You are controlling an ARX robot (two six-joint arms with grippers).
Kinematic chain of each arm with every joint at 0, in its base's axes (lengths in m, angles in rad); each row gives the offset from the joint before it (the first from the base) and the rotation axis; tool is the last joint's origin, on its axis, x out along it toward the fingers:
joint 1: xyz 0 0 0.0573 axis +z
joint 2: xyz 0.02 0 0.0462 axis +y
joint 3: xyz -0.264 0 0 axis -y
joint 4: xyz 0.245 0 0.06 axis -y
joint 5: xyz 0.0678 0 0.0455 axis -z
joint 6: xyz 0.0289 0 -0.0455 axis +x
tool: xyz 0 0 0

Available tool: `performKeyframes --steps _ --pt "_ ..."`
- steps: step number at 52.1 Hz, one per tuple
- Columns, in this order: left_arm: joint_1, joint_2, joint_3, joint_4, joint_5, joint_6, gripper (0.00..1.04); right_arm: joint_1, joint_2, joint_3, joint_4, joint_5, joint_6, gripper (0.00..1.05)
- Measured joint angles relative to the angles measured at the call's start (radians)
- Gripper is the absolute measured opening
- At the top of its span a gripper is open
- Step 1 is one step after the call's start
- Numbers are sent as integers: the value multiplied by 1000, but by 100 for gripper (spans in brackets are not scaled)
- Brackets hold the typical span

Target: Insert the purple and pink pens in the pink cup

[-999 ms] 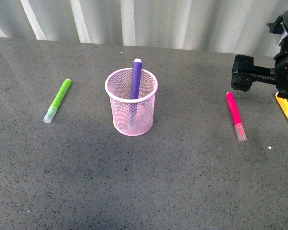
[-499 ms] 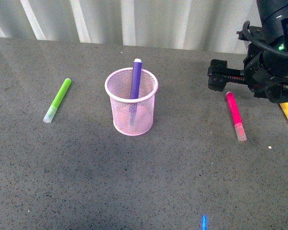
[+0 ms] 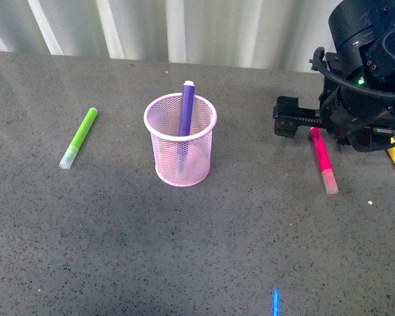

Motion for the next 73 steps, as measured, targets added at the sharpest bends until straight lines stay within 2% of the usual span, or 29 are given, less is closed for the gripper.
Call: performKeyframes --steps 5,26,39,42,46,49,53,63,73 --pt "0 0 0 0 0 0 98 0 2 0 0 -1 0 97" --pt "0 0 0 0 0 0 98 -5 4 0 19 -44 -1 44" --pt "0 0 0 0 0 0 98 -11 -14 -56 106 -98 5 13" --pt "0 0 0 0 0 0 98 -14 -24 -77 134 -102 5 12" --pt "0 0 0 0 0 0 98 -15 -53 -125 204 -58 -19 12" --pt "0 0 0 0 0 0 98 -5 -105 -192 333 -19 -82 12" --pt "0 0 0 0 0 0 98 18 -190 -265 504 -17 -169 12" --pt "0 0 0 0 0 0 98 133 -351 -321 729 -99 -278 12" --pt "0 0 0 0 0 0 98 272 -388 -323 806 -193 -274 12"
